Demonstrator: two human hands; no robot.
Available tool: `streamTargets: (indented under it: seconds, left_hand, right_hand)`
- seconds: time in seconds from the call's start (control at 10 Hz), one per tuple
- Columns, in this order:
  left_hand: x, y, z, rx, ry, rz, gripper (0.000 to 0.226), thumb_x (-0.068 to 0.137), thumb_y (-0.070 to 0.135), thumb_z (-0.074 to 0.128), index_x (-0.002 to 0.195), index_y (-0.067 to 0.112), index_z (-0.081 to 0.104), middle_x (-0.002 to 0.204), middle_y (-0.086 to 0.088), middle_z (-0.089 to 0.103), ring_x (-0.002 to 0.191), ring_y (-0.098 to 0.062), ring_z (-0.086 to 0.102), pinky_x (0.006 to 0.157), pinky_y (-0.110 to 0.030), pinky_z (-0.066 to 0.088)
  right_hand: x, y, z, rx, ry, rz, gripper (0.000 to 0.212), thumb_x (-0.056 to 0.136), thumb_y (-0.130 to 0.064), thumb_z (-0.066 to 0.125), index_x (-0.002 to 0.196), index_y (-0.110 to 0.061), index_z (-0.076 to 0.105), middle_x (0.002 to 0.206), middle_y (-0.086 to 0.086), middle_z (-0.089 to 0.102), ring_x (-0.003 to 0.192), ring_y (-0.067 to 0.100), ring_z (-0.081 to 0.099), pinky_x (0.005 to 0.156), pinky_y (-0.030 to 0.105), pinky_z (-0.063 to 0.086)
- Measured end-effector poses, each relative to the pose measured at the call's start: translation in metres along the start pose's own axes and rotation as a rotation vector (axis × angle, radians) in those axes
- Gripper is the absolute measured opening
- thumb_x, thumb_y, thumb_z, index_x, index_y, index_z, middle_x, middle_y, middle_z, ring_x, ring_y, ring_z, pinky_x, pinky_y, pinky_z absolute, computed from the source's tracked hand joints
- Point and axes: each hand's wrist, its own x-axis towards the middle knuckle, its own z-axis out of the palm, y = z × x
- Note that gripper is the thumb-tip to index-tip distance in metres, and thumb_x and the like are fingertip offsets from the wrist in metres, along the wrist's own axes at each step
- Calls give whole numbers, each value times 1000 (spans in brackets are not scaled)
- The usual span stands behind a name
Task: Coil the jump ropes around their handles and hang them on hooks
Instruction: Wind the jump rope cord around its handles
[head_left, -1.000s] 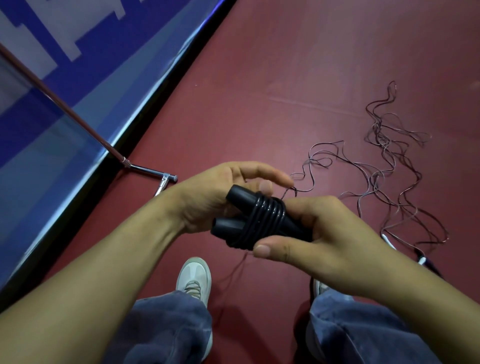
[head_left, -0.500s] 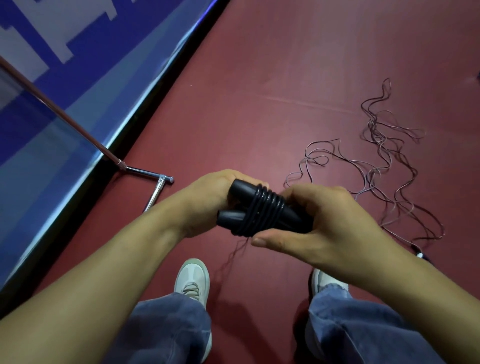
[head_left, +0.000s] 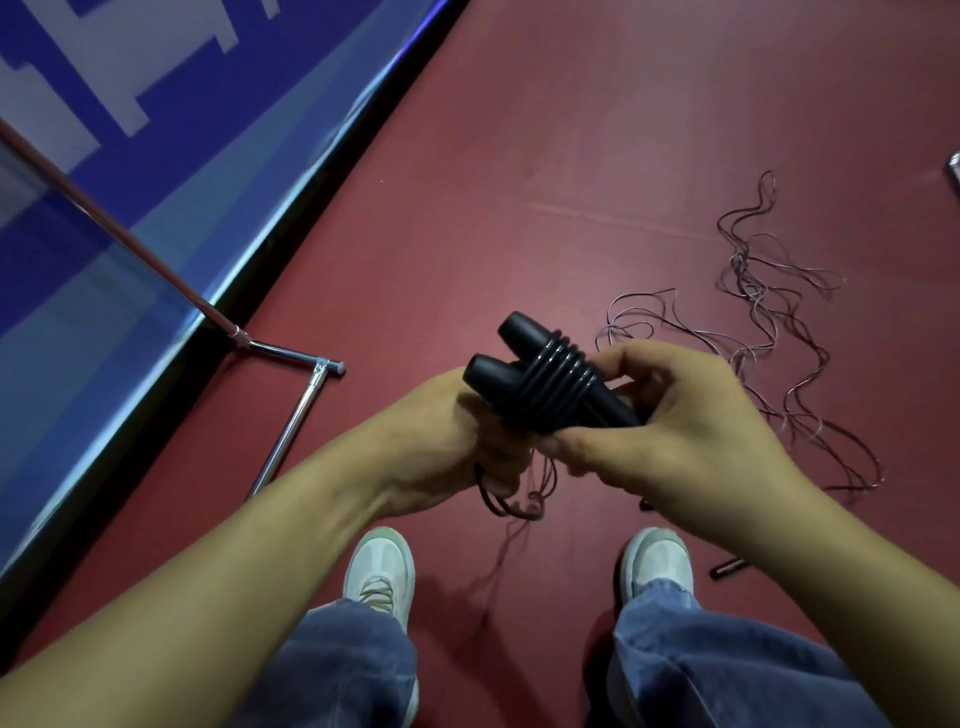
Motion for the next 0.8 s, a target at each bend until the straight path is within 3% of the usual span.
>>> streamTargets:
  seconds: [0.1,0.2,0.3,0.4,0.5,0.6,0.7,0.8]
  left_hand:
    - [-5,11,15,-154,11,35,29,106,7,44,83,13,61,66,1,26,57,-14,21,56,-30,21]
    - [-6,12,18,-135,10,149,26,101,14,50,77,13,61,60,0,35,56,-16,27,56,-35,22]
    - [-11,13,20,-138,24,230,40,71,11,61,109,2,57,77,-13,57,57,-17,41,55,-33,34]
    - [-16,17,31,-45,189,313,80,73,45,74,143,47,34,100,0,64,61,-20,51,58,-38,46]
    - [-12,21,36,231,435,394,83,65,68,74,137,64,32,110,28,59,81,-12,66,78,-40,59]
    - [-10,27,32,420,531,487,88,62,65,86,140,44,50,105,21,65,95,3,61,82,-10,47]
    - [-12,34,25,419,482,496,77,65,53,87,135,40,57,100,23,66,86,3,64,77,-9,48]
    - [-14,36,23,459,484,563,49,74,43,81,117,28,64,95,14,66,74,-1,63,69,-11,48]
  right_hand:
    - [5,5,-5,23,-19,-49,30,71,2,87,95,-14,79,53,-11,59,46,-2,48,48,12,39]
    - [9,11,-7,22,-21,-82,23,77,3,83,97,-8,79,48,-18,51,45,-3,44,49,8,35]
    - [11,12,-11,-10,14,-142,22,80,6,80,98,-6,78,57,-10,66,55,-6,55,57,10,40]
    - [10,12,-8,-6,34,-200,33,85,0,78,114,-16,76,98,4,78,89,2,66,86,32,54]
    - [7,11,-2,19,-31,-238,40,91,0,73,126,-20,70,111,-8,77,111,9,70,95,25,55]
    - [7,14,-1,-8,-4,-251,52,89,3,73,135,-20,65,120,-11,74,122,10,65,106,37,51]
    - [5,14,0,67,-26,-211,51,89,0,74,134,-22,65,115,-10,76,115,10,68,98,30,55]
    - [5,14,4,141,-80,-164,59,86,7,72,138,-19,60,80,-21,71,62,-5,60,63,8,46]
